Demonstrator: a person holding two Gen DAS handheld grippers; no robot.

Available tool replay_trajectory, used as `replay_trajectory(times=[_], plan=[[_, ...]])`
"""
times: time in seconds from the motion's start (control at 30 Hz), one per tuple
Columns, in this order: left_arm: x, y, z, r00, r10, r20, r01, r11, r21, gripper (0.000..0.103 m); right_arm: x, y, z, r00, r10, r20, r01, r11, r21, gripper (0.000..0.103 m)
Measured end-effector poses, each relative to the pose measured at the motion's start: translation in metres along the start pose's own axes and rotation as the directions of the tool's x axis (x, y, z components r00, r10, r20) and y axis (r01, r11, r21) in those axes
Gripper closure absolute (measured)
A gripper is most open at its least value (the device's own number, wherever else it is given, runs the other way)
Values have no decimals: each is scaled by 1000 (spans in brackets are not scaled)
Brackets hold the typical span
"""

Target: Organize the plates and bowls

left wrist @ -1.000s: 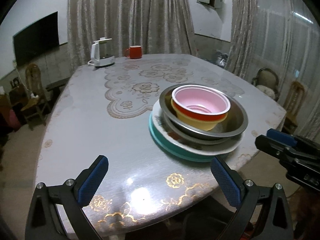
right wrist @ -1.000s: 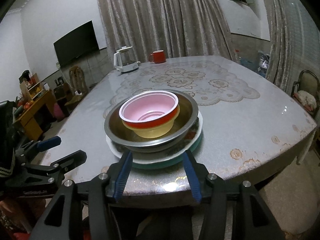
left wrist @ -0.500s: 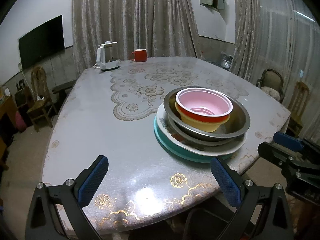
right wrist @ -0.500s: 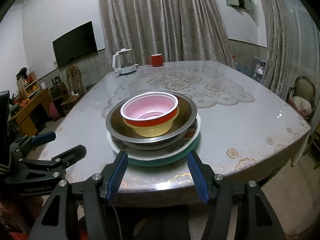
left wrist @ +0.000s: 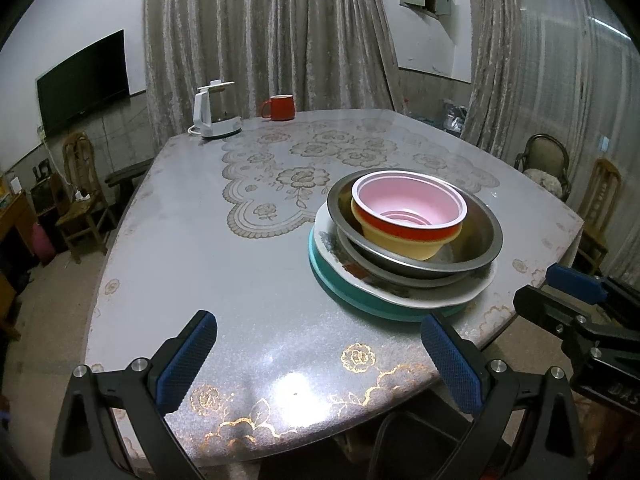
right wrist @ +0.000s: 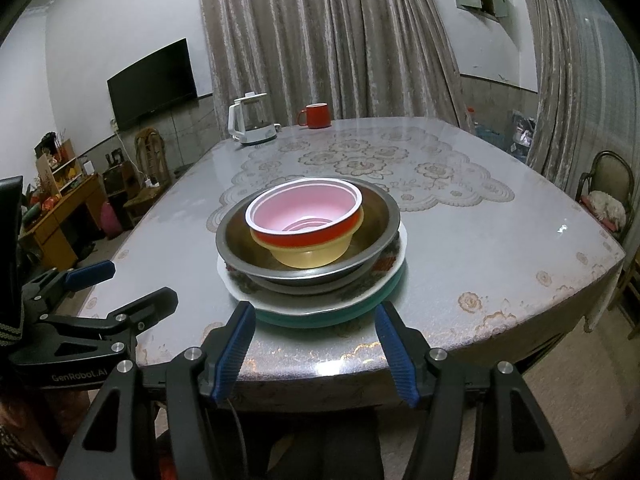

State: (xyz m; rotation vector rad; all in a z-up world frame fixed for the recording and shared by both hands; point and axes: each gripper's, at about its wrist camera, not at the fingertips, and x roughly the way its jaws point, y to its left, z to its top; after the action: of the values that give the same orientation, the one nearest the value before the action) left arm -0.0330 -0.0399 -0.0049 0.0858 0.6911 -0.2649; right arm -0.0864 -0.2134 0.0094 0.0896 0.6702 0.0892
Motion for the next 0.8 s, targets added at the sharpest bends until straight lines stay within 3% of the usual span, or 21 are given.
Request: replay_trajectory(times=[0.8], plan=[[2, -4, 1, 1000, -17, 1, 17, 1000, 26, 0, 2, 0, -1, 1000, 3, -14, -3, 1000, 4, 40]])
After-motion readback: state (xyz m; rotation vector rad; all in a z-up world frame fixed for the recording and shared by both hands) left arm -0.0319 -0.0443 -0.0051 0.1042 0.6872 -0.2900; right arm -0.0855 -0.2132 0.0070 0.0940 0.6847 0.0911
